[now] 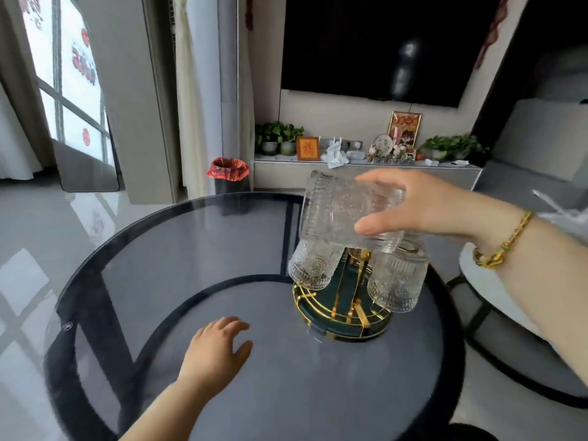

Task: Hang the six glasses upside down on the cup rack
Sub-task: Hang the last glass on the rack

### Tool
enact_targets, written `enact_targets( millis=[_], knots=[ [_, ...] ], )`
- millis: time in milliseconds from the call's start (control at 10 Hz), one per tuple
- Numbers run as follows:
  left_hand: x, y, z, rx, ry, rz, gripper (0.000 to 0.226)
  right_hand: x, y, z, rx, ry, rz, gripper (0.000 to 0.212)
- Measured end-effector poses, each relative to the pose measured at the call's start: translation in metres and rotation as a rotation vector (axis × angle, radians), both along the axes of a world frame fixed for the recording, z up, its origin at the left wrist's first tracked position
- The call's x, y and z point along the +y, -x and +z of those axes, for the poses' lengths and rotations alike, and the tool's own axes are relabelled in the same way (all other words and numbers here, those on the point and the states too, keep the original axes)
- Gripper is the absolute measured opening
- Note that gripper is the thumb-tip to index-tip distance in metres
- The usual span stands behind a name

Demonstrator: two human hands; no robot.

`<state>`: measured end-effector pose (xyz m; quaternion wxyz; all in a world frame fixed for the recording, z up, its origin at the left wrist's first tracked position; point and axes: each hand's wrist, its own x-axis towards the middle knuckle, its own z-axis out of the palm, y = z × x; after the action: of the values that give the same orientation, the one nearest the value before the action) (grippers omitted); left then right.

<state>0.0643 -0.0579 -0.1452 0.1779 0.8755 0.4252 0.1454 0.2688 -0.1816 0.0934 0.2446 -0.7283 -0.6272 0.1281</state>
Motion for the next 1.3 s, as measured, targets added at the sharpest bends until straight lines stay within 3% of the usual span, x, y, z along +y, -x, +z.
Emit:
enact_targets(
  millis=[100,300,500,700,1100,1300],
  knots=[
    [-0.015,-0.025,0.001,-0.035,-0.034,-0.110,0.039,-0.020,-0.013,0.018,-0.107,0.102,-0.076,0.092],
    [-0.032,-0.069,-0.006,-0.041,-0.058,-0.282,0.052,-0.033,-0.033,0.020,-0.309,0.245,-0.209,0.082],
    [-0.023,-0.077,-0.014,0.075,-0.029,-0.299,0.050,-0.020,-0.033,0.009,-0.347,0.165,-0.109,0.061],
    [-0.010,-0.071,-0.015,0.103,-0.089,-0.355,0.048,0.001,-0.033,-0.010,-0.353,0.185,-0.077,0.078],
    [-0.010,-0.070,-0.020,0.057,-0.075,-0.347,0.047,0.025,-0.029,-0.050,-0.356,0.265,-0.036,0.085],
    [-0.011,-0.070,-0.021,0.055,-0.078,-0.347,0.048,0.028,-0.028,-0.077,-0.292,0.208,-0.051,0.106]
  ],
)
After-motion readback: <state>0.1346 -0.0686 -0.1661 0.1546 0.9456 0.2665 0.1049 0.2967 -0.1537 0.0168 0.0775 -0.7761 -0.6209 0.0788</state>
